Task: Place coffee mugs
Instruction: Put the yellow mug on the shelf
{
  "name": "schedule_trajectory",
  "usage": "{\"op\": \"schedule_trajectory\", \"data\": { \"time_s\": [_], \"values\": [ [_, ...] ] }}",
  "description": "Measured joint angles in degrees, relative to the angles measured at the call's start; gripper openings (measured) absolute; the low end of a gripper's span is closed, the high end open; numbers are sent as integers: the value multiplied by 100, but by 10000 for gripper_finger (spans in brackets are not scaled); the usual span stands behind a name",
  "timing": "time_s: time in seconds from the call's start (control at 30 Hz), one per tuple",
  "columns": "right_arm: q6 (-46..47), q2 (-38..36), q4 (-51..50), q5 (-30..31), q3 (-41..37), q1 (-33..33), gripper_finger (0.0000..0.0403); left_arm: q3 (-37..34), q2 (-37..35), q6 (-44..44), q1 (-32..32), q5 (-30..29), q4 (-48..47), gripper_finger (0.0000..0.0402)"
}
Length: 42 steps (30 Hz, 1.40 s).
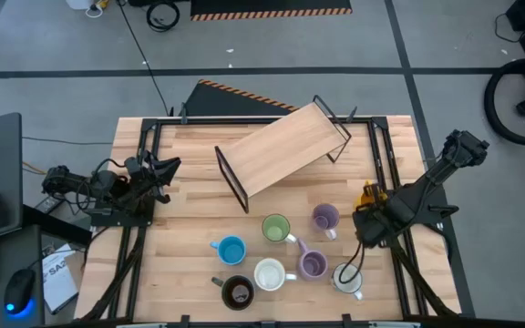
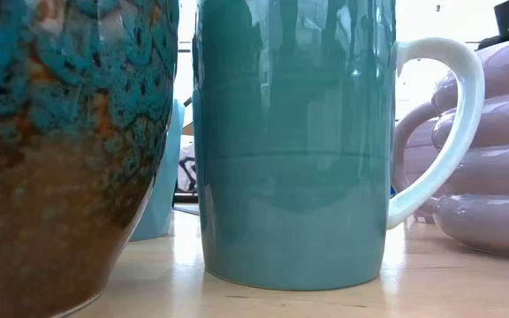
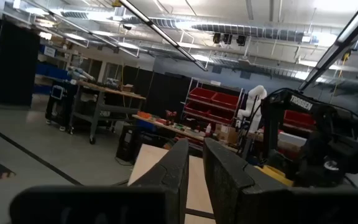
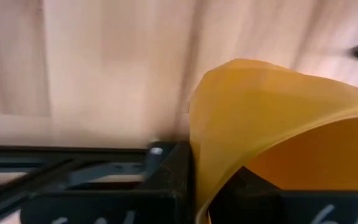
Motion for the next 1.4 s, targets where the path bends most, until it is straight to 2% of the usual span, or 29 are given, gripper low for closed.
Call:
{"op": "schedule_trajectory", "data": {
  "time_s": [0.13,0.23,0.57,0.73,1.0,1.3,1.4],
  "values": [
    [-526,0,-304,531,403,-483,33,0,0,-242,2,50,-130,54],
    [-912,2,-319,685,722,-866,33,17,0,-523,1,195,-377,54],
    [-2117,61,-117,1168,1675,-2218,33,969,2,-1402,0,307,-2702,54],
    [-3127,367,430,1589,2114,-2862,33,1216,2,-1656,0,329,-3246,54],
    [-4626,1145,732,1307,3001,-3831,33,1224,2,-1654,2,494,-3246,54],
    [-6129,1929,568,527,3953,-4839,34,1224,2,-1649,0,496,-3247,54],
    [-6816,2106,537,447,4073,-5045,34,1224,2,-1652,0,496,-3246,54]
  ]
}}
